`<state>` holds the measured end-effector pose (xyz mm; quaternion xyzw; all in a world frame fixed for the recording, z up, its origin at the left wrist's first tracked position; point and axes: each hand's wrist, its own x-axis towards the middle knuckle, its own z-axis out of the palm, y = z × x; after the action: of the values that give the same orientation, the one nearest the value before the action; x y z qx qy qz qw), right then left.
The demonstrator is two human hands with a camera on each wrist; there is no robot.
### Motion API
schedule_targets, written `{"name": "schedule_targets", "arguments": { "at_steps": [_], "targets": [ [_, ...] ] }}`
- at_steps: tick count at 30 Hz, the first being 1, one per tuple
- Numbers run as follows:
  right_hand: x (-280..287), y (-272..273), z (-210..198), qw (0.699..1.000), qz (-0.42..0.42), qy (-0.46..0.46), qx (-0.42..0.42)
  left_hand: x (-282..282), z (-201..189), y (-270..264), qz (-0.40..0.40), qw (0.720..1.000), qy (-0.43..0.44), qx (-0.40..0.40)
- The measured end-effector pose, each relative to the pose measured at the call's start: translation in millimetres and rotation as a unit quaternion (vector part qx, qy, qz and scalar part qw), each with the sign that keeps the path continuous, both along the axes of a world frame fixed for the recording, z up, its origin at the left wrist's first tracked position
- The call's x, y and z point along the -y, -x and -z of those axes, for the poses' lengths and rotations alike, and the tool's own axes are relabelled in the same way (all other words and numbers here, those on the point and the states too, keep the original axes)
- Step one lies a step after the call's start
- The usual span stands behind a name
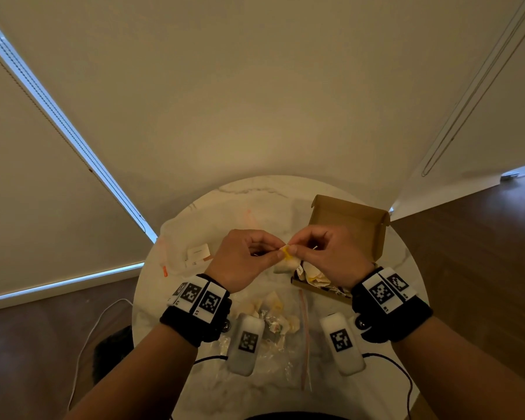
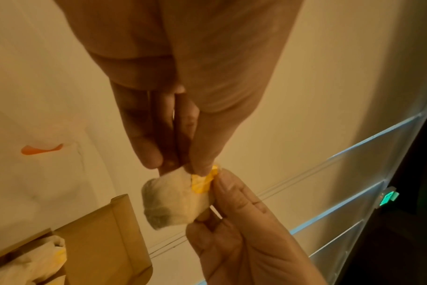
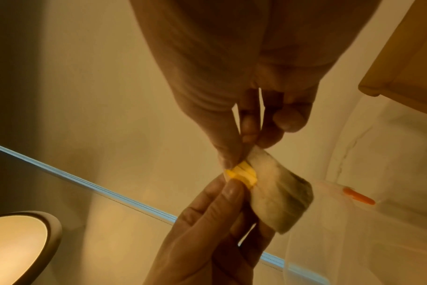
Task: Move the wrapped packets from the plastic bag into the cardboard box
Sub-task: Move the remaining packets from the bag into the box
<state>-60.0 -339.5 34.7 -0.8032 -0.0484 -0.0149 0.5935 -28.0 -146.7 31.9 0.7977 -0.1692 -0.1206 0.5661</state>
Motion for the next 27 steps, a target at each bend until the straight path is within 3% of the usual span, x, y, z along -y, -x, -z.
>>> {"name": "schedule_targets", "arguments": {
  "at_steps": [7,13,17,21,25,27],
  "targets": [
    [55.4,-28.9,39.3,0.987,0.070,0.126,-0.070,-13.0,23.5,-0.3,-0.057,0.997,-0.036,-0.028],
    [79.8,-43.3,101.5,0.939,0.060,0.276,-0.198,-28.2,49.3,6.3,-0.055,0.993,-0.078,-0.071],
    [87.9,-44.7,117.0,0.913,0.101,0.331,-0.216,-35.6,60.9,5.7,-0.054,0.991,-0.099,-0.076],
    [98.7,-44.3,120.7,0.911,0.160,0.323,-0.202,-41.4,72.8,3.5,-0.050,0.987,-0.135,-0.074],
    [83.2,-17.6,117.1,0.934,0.092,0.312,-0.149,-55.6,85.3,5.4,-0.045,0.978,-0.185,-0.085],
    [72.9,2.0,129.3,0.936,0.019,0.301,-0.184,-64.7,92.4,9.0,-0.044,0.970,-0.222,-0.085]
  ]
}}
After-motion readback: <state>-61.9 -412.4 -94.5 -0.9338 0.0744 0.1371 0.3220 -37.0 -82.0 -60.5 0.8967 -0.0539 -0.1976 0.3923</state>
